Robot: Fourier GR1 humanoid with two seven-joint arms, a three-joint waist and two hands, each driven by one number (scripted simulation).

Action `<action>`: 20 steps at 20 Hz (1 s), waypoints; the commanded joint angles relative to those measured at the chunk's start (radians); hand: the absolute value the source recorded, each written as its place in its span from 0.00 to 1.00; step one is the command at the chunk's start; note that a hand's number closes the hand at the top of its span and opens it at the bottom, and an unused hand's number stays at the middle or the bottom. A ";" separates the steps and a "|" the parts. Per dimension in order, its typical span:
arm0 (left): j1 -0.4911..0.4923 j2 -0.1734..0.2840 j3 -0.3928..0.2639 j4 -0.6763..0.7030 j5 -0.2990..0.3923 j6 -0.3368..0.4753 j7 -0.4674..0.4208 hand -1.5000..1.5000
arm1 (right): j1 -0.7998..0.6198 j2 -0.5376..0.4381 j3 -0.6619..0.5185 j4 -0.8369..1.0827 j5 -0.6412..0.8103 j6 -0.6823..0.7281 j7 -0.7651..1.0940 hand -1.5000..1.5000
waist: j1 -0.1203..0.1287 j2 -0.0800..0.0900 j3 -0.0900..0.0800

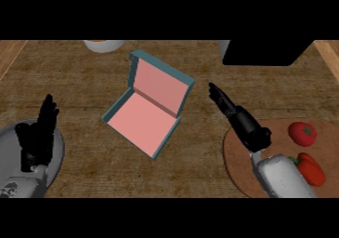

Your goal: Pick the bell pepper from the cutting board and place it in the cardboard box

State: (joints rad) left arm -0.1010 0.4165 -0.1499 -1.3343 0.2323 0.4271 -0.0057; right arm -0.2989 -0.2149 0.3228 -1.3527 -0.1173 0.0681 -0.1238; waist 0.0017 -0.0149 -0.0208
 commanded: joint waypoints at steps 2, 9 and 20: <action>0.004 0.024 0.003 -0.020 -0.023 -0.030 0.000 0.50 | 0.051 -0.096 -0.062 -0.131 -0.095 0.161 -0.080 0.00 | -0.010 0.012 0.021; 0.036 0.065 -0.090 -0.077 -0.083 -0.082 0.023 0.50 | 0.028 -0.330 -0.308 -0.079 -0.042 0.134 -0.158 1.00 | -0.022 0.014 0.023; 0.053 0.034 -0.102 -0.115 -0.119 -0.089 0.033 0.50 | 0.125 -0.584 -0.380 0.022 0.093 0.391 -0.511 0.00 | -0.004 0.018 0.022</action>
State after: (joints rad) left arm -0.0364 0.4612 -0.2468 -1.4605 0.1239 0.3397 0.0291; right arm -0.1781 -0.6741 -0.0578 -1.3392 -0.1568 0.4270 -0.5464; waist -0.0011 0.0001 0.0009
